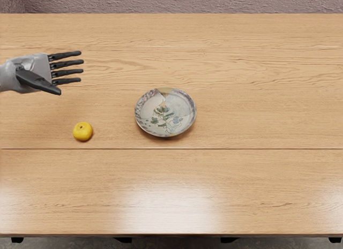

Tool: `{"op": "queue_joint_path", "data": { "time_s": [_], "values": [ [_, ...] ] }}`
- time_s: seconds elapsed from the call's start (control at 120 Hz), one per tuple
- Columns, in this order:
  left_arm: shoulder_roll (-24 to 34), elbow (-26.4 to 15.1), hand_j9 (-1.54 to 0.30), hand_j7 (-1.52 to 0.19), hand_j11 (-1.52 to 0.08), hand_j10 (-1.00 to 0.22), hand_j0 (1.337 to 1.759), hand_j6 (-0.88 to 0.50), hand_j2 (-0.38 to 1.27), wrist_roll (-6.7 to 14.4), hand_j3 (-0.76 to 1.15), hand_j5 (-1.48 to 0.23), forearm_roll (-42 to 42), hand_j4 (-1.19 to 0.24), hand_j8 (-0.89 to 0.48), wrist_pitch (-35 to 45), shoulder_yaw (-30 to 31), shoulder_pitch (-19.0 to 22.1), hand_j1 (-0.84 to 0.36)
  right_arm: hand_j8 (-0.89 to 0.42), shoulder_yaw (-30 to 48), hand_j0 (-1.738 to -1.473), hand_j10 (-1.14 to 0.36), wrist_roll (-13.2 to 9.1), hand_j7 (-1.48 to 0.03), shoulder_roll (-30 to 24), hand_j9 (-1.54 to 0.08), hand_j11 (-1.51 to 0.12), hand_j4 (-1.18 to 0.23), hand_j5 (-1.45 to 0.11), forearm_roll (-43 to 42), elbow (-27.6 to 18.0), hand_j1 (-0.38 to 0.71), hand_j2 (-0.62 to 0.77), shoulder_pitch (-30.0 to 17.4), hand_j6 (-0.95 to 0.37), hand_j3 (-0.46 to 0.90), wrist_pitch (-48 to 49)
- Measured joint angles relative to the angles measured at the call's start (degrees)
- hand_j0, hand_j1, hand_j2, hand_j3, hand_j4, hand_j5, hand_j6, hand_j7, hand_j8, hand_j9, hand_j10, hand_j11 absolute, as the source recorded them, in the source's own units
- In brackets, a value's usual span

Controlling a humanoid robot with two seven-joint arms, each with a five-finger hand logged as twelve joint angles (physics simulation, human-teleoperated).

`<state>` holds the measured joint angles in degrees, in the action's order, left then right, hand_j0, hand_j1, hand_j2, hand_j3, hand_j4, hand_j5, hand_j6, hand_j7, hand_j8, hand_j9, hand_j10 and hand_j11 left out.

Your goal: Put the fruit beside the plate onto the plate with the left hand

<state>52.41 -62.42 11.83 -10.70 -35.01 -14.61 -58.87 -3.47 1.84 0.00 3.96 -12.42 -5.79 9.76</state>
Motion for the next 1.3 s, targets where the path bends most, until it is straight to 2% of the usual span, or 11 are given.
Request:
{"op": "queue_joint_path", "data": {
  "time_s": [0.167, 0.292, 0.35, 0.475, 0.533, 0.625, 0.667, 0.717, 0.817, 1.075, 1.3],
  "values": [
    [0.7, -1.9, 0.0, 0.0, 0.0, 0.0, 1.658, 0.0, 0.0, 0.0, 0.0, 0.0, 3.2, 0.0, 0.0, 0.0, 0.0, -1.0, 0.35, -0.01, 0.3, -1.658, -0.01, 0.0, -0.01, 0.0, -0.01, -0.01, -0.01, -0.01, 0.1, 0.4, -0.34, 0.0, 0.0, -0.01, 0.0, -0.1],
    [1.3, -2.2, 0.0, 0.0, 0.0, 0.0, 1.658, 0.0, 0.0, 0.0, 0.0, 0.0, 10.8, 0.0, 0.0, 0.0, 0.0, -1.1, 0.35, -0.01, 0.4, -1.658, -0.01, 0.0, -0.01, 0.0, -0.01, -0.01, -0.01, -0.01, 0.1, 0.5, -0.34, 0.0, 0.0, -0.01, 0.0, -0.1],
    [0.7, -2.2, 0.0, 0.0, 0.0, 0.0, 1.658, 0.0, 0.0, 0.1, 0.0, 0.0, 15.7, 0.0, 0.0, 2.5, 0.1, -2.0, 0.35, -0.01, 0.4, -1.658, -0.01, 0.0, -0.01, 0.0, -0.01, -0.01, -0.01, -0.01, 0.1, 0.5, -0.34, 0.0, 0.0, -0.01, 0.0, -0.1],
    [-1.7, -2.4, 0.0, 0.0, 0.0, 0.0, 1.658, 0.0, 0.0, 1.1, 0.0, 0.0, 24.2, 0.0, 0.0, 15.2, 1.8, -2.7, 0.35, -0.01, 0.4, -1.658, -0.01, 0.0, -0.01, 0.0, -0.01, -0.01, -0.01, -0.01, 0.1, 0.5, -0.34, 0.0, 0.0, -0.01, 0.0, -0.1],
    [-1.7, -3.4, 0.0, 0.0, 0.0, 0.0, 1.658, 0.0, 0.0, 1.2, 0.0, 0.0, 25.9, 0.0, 0.0, 22.5, 5.0, -5.8, 0.35, -0.01, 0.4, -1.658, -0.01, 0.0, -0.01, 0.0, -0.01, -0.01, -0.01, -0.01, 0.1, 0.6, -0.34, 0.0, 0.0, -0.01, 0.0, -0.1],
    [-2.0, -10.7, 0.0, 0.0, 0.0, 0.0, 1.658, 0.0, 0.0, 1.1, 0.0, 0.0, 27.8, 0.0, 0.0, 38.0, 10.3, -6.4, 0.35, -0.01, 0.4, -1.658, -0.01, 0.0, -0.01, 0.0, -0.01, -0.01, -0.01, -0.01, 0.1, 0.6, -0.34, 0.0, 0.0, -0.01, 0.0, -0.1],
    [-4.7, -13.6, 0.0, 0.0, 0.0, 0.0, 1.658, 0.0, 0.0, 1.0, 0.0, 0.0, 29.1, 0.0, 0.0, 45.5, 12.7, -6.5, 0.35, -0.01, 0.4, -1.658, -0.01, 0.0, -0.01, 0.0, -0.01, -0.01, -0.01, -0.01, 0.1, 0.6, -0.34, 0.0, 0.0, -0.01, 0.0, -0.1],
    [-4.8, -17.2, 0.0, 0.0, 0.0, 0.0, 1.658, 0.0, 0.0, 0.9, 0.0, 0.0, 30.4, 0.0, 0.0, 53.9, 16.6, -9.4, 0.35, -0.01, 0.4, -1.658, -0.01, 0.0, -0.01, 0.0, -0.01, -0.01, -0.01, -0.01, 0.1, 0.6, -0.34, 0.0, 0.0, -0.01, 0.0, -0.1],
    [-6.8, -21.3, 0.0, 0.0, 0.0, 0.0, 1.658, 0.0, 0.0, 0.2, 0.0, 0.0, 32.1, 0.0, 0.0, 62.9, 22.7, -10.8, 0.35, -0.01, 0.4, -1.658, -0.01, 0.0, -0.01, 0.0, -0.01, -0.01, -0.01, -0.01, 0.1, 0.6, -0.34, 0.0, 0.0, -0.01, 0.0, -0.1],
    [-11.5, -23.5, -0.01, -0.01, -0.01, -0.01, 1.658, -0.01, 0.0, -0.3, 0.0, -0.01, 32.2, -0.01, -0.01, 69.2, 33.1, -13.9, 0.34, -0.01, 0.4, -1.658, -0.01, 0.0, -0.01, 0.0, -0.01, -0.01, -0.01, -0.01, 0.1, 0.6, -0.34, 0.0, 0.0, -0.01, 0.0, -0.1],
    [-13.0, -23.8, -0.05, -0.05, -0.05, -0.04, 1.658, -0.04, 0.01, -0.4, 0.0, -0.05, 32.1, -0.04, -0.04, 69.9, 36.9, -13.8, 0.31, -0.01, 0.4, -1.658, -0.01, 0.0, -0.01, 0.0, -0.01, -0.01, -0.01, -0.01, 0.1, 0.6, -0.34, 0.0, 0.0, -0.01, 0.0, -0.1]
  ]
}}
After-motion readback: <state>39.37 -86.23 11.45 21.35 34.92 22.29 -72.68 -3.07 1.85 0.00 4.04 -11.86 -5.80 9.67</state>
